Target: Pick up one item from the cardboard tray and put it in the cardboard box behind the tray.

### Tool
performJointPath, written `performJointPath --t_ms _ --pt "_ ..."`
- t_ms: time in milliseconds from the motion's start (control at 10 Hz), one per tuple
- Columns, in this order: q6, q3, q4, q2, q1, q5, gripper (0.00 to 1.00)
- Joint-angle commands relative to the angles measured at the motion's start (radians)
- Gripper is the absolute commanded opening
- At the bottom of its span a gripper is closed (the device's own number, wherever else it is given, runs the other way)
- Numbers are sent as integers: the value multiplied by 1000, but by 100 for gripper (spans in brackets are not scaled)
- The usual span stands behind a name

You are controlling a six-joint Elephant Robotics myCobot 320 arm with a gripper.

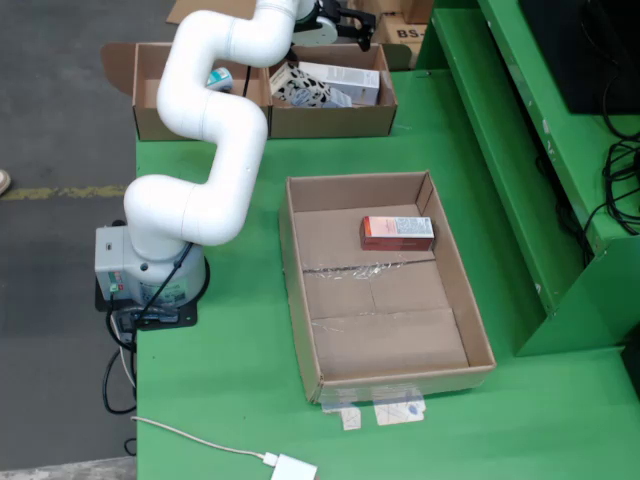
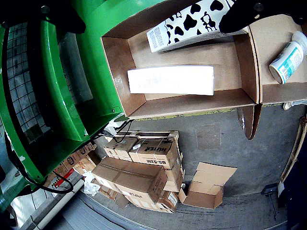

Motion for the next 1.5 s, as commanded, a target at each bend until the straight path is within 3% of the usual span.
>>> performJointPath --t_ms 0,1000,1300,1400 --pt "-6 21 13 30 -1 -7 100" --pt "-6 21 13 30 -1 -7 100" --pt "-6 21 13 30 -1 -7 70" --pt "-6 21 13 30 -1 -7 70"
